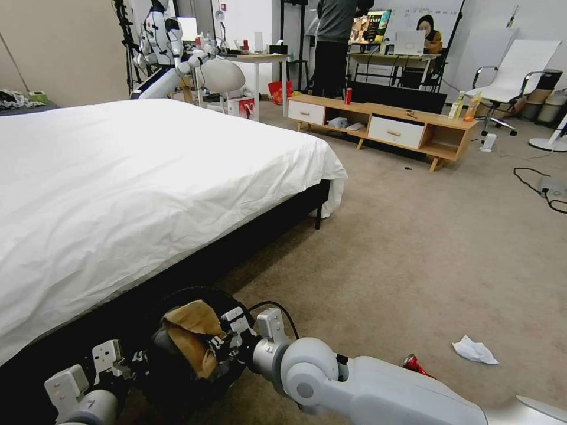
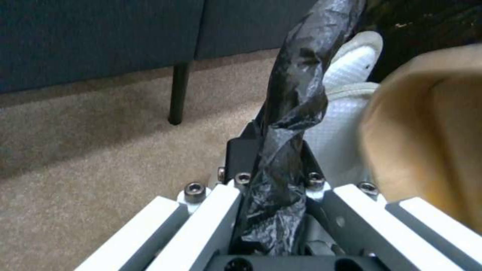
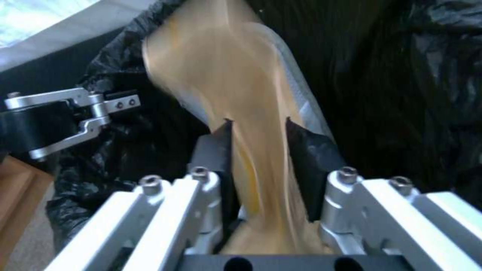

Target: Pick up the trash bin and place the garbage on the floor into it.

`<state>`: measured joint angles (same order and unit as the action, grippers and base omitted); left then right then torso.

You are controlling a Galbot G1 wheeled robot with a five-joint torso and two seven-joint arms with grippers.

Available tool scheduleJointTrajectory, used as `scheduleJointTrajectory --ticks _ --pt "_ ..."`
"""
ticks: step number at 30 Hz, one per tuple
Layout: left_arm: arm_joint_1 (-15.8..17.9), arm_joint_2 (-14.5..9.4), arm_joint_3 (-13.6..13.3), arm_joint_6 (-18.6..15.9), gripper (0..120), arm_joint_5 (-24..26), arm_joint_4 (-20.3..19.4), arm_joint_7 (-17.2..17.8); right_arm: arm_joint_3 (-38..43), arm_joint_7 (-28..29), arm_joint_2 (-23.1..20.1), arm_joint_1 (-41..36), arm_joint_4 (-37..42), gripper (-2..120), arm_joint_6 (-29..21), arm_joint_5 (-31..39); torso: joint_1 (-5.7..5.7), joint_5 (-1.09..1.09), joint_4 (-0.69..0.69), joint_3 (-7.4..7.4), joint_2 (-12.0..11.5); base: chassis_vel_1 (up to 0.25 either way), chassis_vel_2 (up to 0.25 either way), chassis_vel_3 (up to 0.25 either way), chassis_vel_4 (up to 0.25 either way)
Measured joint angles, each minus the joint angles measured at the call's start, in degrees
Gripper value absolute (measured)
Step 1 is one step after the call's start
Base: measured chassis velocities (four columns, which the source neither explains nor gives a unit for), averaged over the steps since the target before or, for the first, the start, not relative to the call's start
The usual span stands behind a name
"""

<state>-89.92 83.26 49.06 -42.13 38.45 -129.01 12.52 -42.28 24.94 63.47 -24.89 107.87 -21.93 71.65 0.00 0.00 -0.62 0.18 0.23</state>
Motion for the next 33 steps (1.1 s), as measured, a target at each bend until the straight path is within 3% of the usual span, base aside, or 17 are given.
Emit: scheduleJointTrajectory --ticks 10,12,15,19,33 --pt "0.5 -0.2 0.0 0.0 2 0.0 0.6 -0.1 0.6 0.1 -1.4 0.5 1.8 65 -0.1 0.4 0.00 0.00 0.00 0.00 0.0 0.000 0.000 0.000 0.000" --pt "0.4 -0.2 0.1 0.0 2 0.0 0.6 -0.1 1.0 0.1 -1.9 0.3 2.3 79 -0.2 0.4 0.00 0.00 0.00 0.00 0.0 0.000 0.000 0.000 0.000" --pt "0.3 -0.1 0.1 0.0 2 -0.1 0.6 -0.1 1.4 0.3 -2.1 0.0 2.9 89 -0.2 0.4 0.00 0.00 0.00 0.00 0.0 0.000 0.000 0.000 0.000" --pt "0.0 -0.1 0.2 0.0 2 -0.1 0.4 -0.1 4.4 1.0 -2.9 -0.3 6.3 95 -0.5 0.3 0.00 0.01 -0.01 0.00 0.0 0.000 0.000 0.000 0.000" --pt "-0.3 -0.1 0.6 0.0 2 -0.5 0.1 -0.1 19.3 0.0 -6.6 -1.0 15.6 95 0.1 -0.6 0.00 0.01 0.00 0.00 0.0 0.000 0.000 0.000 0.000"
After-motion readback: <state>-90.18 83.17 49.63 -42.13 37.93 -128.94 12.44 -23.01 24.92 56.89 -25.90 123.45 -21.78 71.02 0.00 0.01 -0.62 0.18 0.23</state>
